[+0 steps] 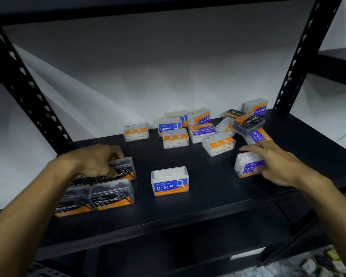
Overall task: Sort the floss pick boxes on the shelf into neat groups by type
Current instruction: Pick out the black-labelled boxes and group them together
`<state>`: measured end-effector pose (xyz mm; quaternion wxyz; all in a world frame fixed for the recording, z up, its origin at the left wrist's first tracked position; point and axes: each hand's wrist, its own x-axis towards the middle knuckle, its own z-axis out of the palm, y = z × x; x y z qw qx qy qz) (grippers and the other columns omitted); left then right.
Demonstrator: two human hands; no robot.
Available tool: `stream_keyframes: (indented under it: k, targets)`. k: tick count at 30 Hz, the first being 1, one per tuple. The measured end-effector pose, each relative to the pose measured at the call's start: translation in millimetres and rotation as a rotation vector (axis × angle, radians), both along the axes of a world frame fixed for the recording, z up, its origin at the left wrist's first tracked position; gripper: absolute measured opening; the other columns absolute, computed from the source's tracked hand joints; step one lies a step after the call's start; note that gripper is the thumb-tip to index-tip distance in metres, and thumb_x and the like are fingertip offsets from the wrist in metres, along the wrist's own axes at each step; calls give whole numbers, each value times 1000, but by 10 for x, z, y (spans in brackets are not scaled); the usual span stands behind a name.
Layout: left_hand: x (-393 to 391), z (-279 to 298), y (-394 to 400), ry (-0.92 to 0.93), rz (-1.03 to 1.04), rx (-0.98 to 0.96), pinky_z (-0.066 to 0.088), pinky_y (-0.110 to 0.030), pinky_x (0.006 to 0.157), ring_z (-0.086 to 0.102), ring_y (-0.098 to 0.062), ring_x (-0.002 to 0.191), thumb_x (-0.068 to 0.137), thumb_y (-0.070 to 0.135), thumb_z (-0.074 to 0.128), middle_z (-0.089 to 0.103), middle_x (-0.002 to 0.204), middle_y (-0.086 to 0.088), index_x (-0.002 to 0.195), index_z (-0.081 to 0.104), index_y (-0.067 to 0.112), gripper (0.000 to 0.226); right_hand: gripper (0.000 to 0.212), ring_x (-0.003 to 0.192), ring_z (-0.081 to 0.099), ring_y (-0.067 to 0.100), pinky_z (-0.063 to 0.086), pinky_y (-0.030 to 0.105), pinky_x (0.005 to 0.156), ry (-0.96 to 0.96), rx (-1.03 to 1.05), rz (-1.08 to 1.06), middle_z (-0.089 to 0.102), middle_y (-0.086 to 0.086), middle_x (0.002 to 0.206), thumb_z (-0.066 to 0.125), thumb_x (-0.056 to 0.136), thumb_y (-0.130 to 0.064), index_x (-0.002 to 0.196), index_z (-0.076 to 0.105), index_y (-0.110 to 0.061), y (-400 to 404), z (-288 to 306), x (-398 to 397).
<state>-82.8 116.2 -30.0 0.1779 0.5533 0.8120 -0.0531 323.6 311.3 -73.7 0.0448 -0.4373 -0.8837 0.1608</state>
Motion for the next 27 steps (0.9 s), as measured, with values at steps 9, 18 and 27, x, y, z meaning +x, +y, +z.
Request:
stream_keyframes:
  k: [9,18,27]
  targets:
    - [55,249,98,-241,12,147,45,-25,94,59,-1,103,82,37,74,63,110,13,120,52,37,44,82,134,32,16,38,39,103,-1,80,47,31,-12,147,74,76,-28,144,28,-42,-76,200,-117]
    - [-110,59,756,162,54,351,47,-39,90,55,-23,111,90,44,60,58,127,-3,131,48,22,48,53,129,39,17,38,38,104,173,215,196,42,-6,141,62,88,-38,137,44,-32,-125,374,-840]
    - [-283,-258,1286,472,-128,163,43,-42,92,47,-27,118,81,43,71,48,132,-11,134,41,13,68,46,122,45,21,39,34,97,58,150,335,43,-3,134,58,91,-31,136,46,-27,25,269,-1686]
